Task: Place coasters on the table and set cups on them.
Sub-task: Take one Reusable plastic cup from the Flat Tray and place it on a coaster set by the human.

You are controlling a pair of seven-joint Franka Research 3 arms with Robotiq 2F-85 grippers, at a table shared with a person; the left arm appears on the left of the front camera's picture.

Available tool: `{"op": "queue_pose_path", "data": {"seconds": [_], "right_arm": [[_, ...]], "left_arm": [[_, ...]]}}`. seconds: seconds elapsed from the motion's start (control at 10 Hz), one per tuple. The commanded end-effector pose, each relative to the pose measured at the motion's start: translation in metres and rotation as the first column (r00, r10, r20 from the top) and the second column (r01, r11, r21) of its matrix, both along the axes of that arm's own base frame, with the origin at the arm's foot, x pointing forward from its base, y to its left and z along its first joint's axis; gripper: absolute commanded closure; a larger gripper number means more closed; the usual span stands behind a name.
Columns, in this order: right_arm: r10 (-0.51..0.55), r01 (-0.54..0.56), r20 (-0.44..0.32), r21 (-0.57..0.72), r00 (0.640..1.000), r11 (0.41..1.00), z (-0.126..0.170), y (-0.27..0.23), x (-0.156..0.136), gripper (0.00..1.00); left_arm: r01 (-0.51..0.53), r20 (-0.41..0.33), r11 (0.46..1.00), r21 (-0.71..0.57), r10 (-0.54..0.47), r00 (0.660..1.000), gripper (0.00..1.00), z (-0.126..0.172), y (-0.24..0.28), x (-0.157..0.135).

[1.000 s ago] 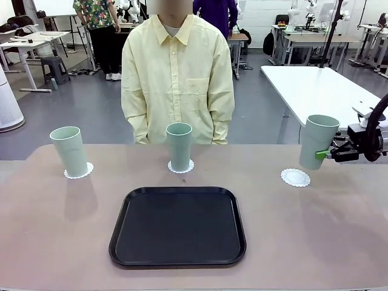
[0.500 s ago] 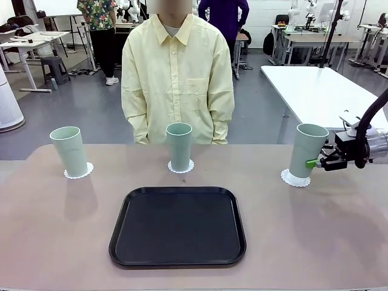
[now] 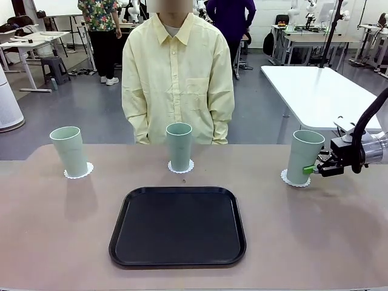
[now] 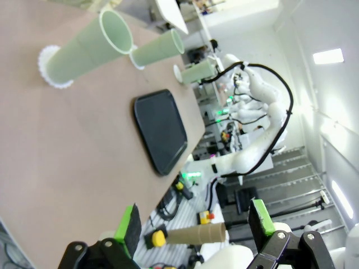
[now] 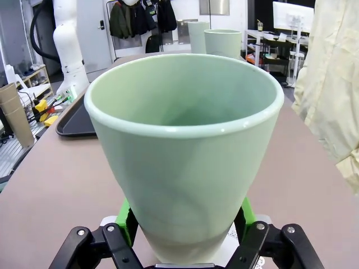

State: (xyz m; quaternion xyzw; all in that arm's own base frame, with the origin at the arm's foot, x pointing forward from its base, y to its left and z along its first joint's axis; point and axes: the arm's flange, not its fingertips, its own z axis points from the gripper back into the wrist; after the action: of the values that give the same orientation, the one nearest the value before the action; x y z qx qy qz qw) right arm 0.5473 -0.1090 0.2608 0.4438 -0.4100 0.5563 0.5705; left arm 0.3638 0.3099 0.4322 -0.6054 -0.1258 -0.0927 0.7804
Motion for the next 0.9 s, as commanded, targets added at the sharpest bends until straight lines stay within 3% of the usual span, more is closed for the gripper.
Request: {"op": "queue_pose_path", "data": {"seconds": [0.0,0.8], "right_arm": [[0.034,-0.034,0.022,-0.022,0.999,0.999,-0.004,-0.001,0.008,0.18],[0.005,-0.004,0.04,-0.028,0.999,1.0,-0.012,-0.009,0.024,0.18]], "left_arm": [[-0.002,0.0,1.0,0.003,0.002,1.0,0.0,0.002,0.001,-0.001],[-0.002,0.0,1.0,0.003,0.002,1.0,0.0,0.002,0.001,-0.001]]}}
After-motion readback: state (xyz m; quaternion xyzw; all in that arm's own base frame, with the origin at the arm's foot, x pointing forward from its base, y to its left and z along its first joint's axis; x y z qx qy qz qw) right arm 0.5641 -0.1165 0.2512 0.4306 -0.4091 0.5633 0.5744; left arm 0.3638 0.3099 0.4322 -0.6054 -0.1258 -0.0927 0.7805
